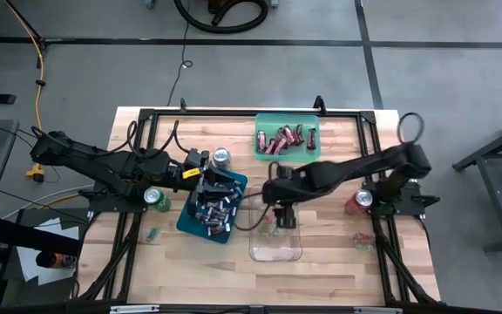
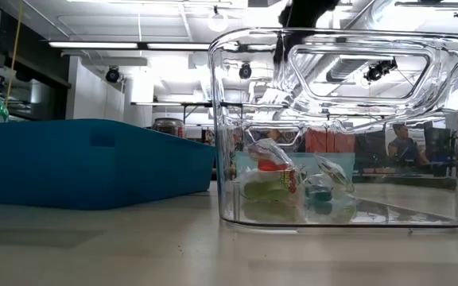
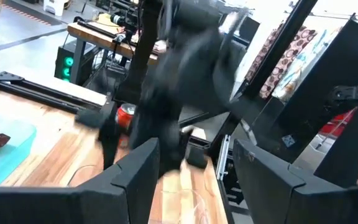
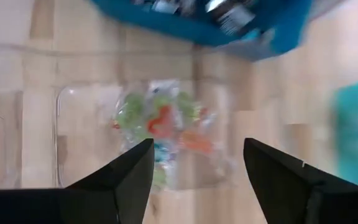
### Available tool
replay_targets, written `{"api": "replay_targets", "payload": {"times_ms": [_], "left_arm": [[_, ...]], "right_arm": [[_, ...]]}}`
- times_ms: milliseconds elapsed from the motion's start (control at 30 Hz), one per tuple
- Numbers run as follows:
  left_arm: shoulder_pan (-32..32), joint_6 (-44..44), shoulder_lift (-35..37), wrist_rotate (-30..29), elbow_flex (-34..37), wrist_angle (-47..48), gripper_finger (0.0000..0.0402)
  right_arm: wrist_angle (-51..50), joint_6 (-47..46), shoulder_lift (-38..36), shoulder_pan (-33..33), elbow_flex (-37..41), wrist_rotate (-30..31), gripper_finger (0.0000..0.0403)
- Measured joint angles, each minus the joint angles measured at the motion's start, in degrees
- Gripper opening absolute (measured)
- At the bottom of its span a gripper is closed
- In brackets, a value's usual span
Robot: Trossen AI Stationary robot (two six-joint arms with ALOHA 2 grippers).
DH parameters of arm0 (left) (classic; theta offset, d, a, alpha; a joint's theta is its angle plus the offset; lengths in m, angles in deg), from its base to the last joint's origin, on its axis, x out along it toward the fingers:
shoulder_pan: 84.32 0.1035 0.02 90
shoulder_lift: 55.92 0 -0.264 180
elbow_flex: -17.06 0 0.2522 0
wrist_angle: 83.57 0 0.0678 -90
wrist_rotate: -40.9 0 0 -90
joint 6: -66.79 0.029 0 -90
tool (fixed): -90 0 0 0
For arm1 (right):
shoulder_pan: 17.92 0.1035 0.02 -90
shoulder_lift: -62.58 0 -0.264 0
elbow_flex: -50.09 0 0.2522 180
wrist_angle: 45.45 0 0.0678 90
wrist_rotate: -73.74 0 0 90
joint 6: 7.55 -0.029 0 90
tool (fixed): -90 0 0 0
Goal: Sort candy
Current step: Put the blue candy into the transparent bin
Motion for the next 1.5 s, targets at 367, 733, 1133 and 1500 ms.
{"api": "replay_targets", "payload": {"times_ms": [367, 733, 1133, 1500], "left_arm": [[-4.2, 0.4, 0.6, 0.3, -3.7, 25.0, 0.0190], [-19.2, -36.4, -0.7, 2.1, -5.2, 72.7, 0.0179], [-28.5, -59.8, -3.4, 10.7, 13.9, 68.4, 0.0179], [-31.7, -59.1, -11.1, 11.0, 15.1, 62.8, 0.0179]], "right_arm": [[-2.8, -15.6, -22.0, 4.4, 7.9, 20.9, 0.0243], [3.9, -33.6, -31.7, 7.2, 22.9, 25.0, 0.0243], [9.4, -33.4, -31.4, 7.1, 26.5, 22.0, 0.0243], [9.3, -32.8, -31.4, 7.1, 26.5, 21.8, 0.0243]]}}
